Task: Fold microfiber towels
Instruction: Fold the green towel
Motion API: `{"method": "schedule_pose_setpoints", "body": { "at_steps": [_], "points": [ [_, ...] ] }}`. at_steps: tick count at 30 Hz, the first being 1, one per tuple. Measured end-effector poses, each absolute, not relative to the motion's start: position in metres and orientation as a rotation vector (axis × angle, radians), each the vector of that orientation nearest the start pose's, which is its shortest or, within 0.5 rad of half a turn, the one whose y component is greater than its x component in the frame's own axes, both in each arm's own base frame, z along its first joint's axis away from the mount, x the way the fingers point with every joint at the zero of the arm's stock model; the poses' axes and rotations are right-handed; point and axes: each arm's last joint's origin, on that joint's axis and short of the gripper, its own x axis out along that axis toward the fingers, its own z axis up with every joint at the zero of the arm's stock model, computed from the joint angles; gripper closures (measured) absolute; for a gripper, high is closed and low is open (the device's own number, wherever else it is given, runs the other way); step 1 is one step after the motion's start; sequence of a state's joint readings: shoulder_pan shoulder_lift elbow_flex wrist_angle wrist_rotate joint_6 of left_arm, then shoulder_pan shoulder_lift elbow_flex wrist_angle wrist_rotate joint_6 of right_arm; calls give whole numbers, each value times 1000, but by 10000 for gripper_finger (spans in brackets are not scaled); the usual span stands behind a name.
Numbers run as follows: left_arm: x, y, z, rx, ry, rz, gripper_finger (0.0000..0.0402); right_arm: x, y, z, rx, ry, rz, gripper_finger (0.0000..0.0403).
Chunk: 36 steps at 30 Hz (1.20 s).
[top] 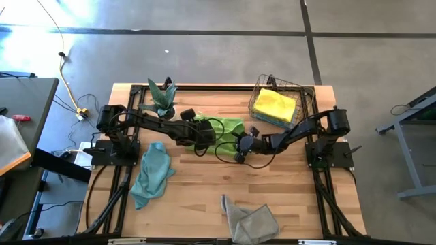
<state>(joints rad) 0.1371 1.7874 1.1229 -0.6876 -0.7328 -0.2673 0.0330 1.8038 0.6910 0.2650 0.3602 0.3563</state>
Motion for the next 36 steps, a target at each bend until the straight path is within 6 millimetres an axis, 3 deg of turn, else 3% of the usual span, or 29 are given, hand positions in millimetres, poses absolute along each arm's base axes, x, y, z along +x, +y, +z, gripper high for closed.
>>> {"method": "schedule_pose_setpoints", "body": {
  "at_steps": [8,15,23,26,29,32,36],
  "points": [
    [323,60,159,110,1281,753,391,305,9,96,140,766,-457,281],
    [325,65,145,284,1288,911,341,305,9,95,176,767,-457,281],
    [321,69,160,407,1197,1077,292,304,18,95,188,774,-414,281],
    [318,65,165,307,1225,998,289,303,26,94,204,789,-382,281],
    [316,53,170,124,1275,806,290,301,36,93,209,814,-339,281],
    [318,31,175,6,1290,606,292,299,45,93,197,823,-310,281],
    [325,-7,178,12,1221,455,293,298,50,93,180,827,-287,281]
  ]
}}
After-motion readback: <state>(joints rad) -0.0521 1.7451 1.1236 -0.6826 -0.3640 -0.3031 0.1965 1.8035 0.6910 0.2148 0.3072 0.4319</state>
